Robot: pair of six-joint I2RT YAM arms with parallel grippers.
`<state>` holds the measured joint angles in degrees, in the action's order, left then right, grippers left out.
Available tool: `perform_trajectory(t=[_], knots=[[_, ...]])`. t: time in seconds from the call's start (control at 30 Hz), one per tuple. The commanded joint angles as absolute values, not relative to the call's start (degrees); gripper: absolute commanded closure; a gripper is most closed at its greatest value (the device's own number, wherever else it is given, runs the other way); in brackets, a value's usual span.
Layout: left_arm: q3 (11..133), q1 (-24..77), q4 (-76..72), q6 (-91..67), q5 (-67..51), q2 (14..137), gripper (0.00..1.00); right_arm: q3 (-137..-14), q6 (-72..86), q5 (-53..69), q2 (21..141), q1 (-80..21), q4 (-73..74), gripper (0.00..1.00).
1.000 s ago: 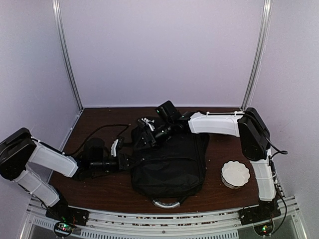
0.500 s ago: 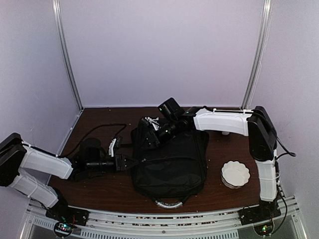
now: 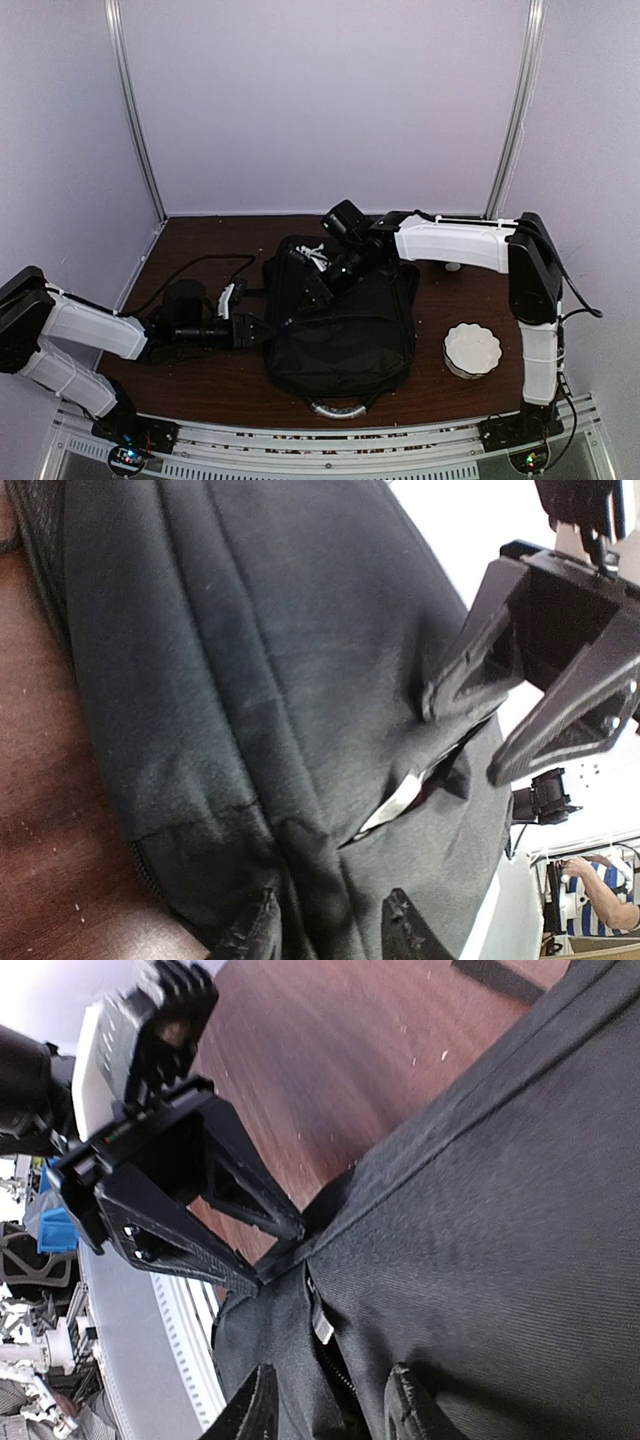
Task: Pack the student bag
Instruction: Adjust the lower front pocket of the student bag.
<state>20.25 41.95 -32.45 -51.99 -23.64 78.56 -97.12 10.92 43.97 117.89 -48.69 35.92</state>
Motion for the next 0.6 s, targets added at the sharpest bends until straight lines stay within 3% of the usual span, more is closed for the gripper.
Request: perform_trajectory(t=[0.0, 0.57], knots=[[20.7, 42.2, -34.8, -52.0, -24.0, 80.2, 0.65, -98.6, 11.0, 45.6, 120.4, -49.5, 37.4, 0.64], [20.4, 42.4, -39.9, -53.0, -25.6, 82.8, 0.72, -100.9, 15.5, 48.4, 124.7, -50.5, 35.3, 0.64]])
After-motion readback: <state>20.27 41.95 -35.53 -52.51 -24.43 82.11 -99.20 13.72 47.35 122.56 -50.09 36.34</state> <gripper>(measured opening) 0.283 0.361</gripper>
